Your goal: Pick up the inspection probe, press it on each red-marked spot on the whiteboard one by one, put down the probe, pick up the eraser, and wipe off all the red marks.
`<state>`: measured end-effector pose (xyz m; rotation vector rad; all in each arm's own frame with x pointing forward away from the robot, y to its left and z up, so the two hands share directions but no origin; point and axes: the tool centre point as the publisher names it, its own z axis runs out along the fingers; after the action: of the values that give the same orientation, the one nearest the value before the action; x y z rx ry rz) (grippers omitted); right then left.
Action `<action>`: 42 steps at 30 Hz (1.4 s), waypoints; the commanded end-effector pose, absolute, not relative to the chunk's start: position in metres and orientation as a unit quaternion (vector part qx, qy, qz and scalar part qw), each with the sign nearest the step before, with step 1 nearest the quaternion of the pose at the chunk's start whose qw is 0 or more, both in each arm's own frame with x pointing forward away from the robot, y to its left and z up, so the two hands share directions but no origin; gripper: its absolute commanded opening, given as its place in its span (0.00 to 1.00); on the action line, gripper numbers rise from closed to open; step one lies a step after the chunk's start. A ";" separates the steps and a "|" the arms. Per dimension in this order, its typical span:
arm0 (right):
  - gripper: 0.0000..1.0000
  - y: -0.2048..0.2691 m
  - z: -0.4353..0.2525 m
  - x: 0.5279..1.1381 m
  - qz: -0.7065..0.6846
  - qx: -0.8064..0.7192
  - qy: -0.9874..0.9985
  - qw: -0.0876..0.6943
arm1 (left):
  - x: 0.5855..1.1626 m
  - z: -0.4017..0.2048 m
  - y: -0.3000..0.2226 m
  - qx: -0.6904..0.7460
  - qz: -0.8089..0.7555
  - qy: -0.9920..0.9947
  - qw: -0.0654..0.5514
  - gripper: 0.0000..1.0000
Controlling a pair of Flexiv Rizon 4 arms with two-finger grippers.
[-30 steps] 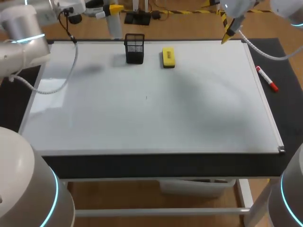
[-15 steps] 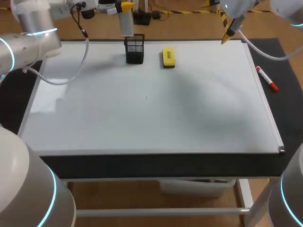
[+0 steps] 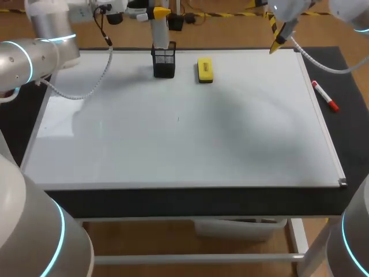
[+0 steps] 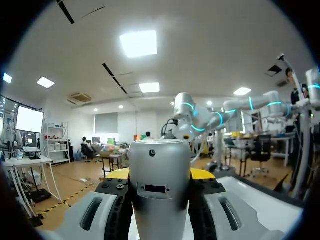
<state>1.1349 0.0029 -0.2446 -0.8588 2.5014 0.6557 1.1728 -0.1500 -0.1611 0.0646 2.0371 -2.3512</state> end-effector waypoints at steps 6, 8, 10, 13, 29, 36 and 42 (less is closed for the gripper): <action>1.00 0.003 -0.244 1.136 0.234 -0.310 0.899 0.205 | 1.180 -0.176 -0.157 0.075 -0.749 0.656 -0.046 0.00; 1.00 0.003 -0.244 1.136 0.234 -0.310 0.899 0.205 | 1.180 -0.178 -0.156 0.075 -0.749 0.657 -0.047 0.00; 1.00 0.003 -0.244 1.136 0.234 -0.310 0.899 0.205 | 1.180 -0.180 -0.156 0.074 -0.749 0.657 -0.048 0.00; 1.00 0.003 -0.244 1.136 0.234 -0.310 0.899 0.205 | 1.180 -0.185 -0.156 0.073 -0.747 0.659 -0.048 0.00; 1.00 0.003 -0.244 1.136 0.234 -0.310 0.899 0.205 | 1.188 -0.218 -0.159 0.066 -0.742 0.665 -0.052 0.00; 1.00 0.003 -0.244 1.136 0.234 -0.310 0.899 0.205 | 1.189 -0.226 -0.159 0.070 -0.748 0.659 -0.042 0.00; 1.00 0.003 -0.244 1.136 0.234 -0.310 0.899 0.205 | 1.192 -0.230 -0.162 0.077 -0.747 0.659 -0.043 0.00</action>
<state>1.1349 0.0029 -0.2448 -0.8586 2.5011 0.6557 1.1828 -0.1611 -0.2254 0.0625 2.0701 -2.3333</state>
